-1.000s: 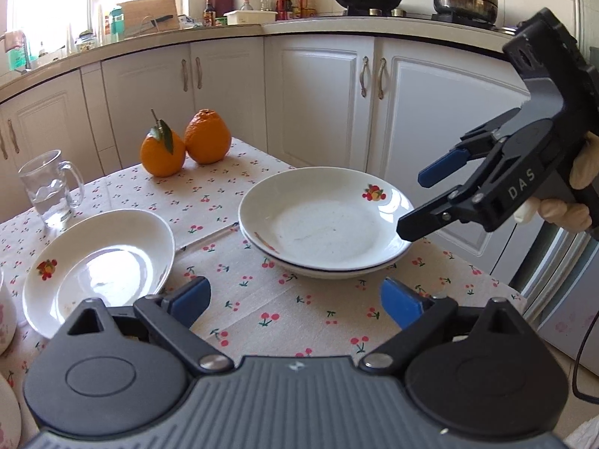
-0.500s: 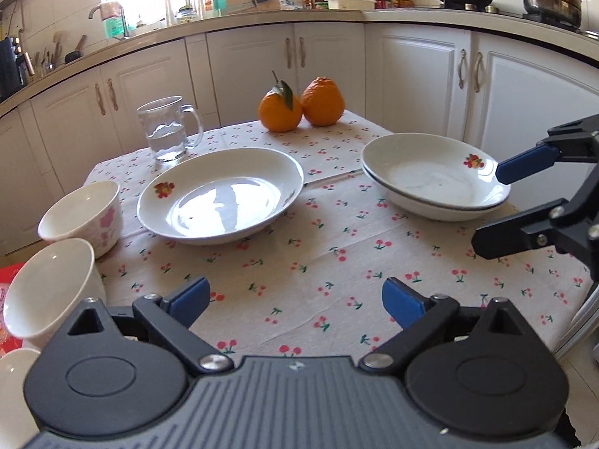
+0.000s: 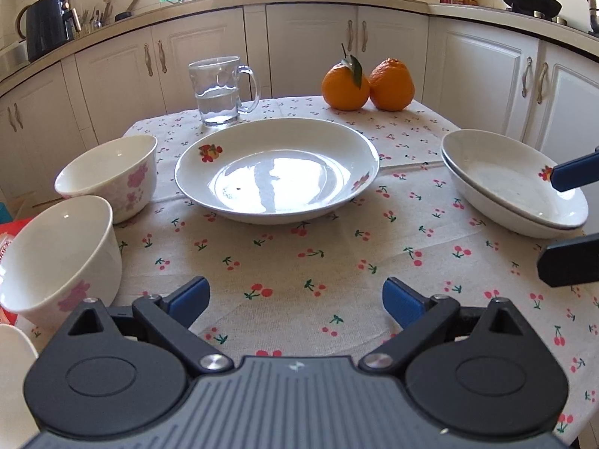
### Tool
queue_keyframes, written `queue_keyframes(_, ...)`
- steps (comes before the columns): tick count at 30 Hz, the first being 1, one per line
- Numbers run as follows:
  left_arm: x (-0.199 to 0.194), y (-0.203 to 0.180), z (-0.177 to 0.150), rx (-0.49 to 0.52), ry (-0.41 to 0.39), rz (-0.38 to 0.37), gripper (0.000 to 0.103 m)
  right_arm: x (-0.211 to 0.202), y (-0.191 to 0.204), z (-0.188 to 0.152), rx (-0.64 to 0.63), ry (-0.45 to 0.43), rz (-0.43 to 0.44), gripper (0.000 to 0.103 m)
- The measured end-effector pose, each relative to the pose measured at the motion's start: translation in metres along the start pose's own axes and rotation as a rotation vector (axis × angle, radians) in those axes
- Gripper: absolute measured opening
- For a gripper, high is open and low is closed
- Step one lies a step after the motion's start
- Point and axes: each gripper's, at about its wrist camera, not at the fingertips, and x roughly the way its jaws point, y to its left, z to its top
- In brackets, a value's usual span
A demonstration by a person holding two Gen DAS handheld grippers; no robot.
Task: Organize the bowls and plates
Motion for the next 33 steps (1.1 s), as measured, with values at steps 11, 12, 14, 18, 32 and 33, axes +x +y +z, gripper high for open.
queue_keyframes(11, 0.03, 0.001, 0.015, -0.051, 0.023, 0.008, 0.103, 0.037, -0.021, 0.034, -0.046, 0.052, 0.063, 0.103)
queue_keyframes(12, 0.032, 0.002, 0.017, -0.053, 0.022, 0.012, 0.103, 0.041, -0.022, 0.038, -0.053, 0.056, 0.07, 0.103)
queue_keyframes(14, 0.036, 0.003, 0.02, -0.06, 0.022, 0.018, 0.103, 0.05, -0.024, 0.047, -0.074, 0.064, 0.085, 0.103)
queue_keyframes(18, 0.042, 0.005, 0.025, -0.058, 0.031, 0.015, 0.103, 0.066, -0.028, 0.067, -0.123, 0.078, 0.121, 0.103)
queue_keyframes(32, 0.052, 0.009, 0.032, -0.059, 0.023, 0.017, 0.103, 0.157, -0.046, 0.139, -0.218, 0.197, 0.323, 0.103)
queue_keyframes(33, 0.053, 0.009, 0.032, -0.059, 0.023, 0.018, 0.103, 0.165, -0.046, 0.143, -0.221, 0.211, 0.328, 0.103)
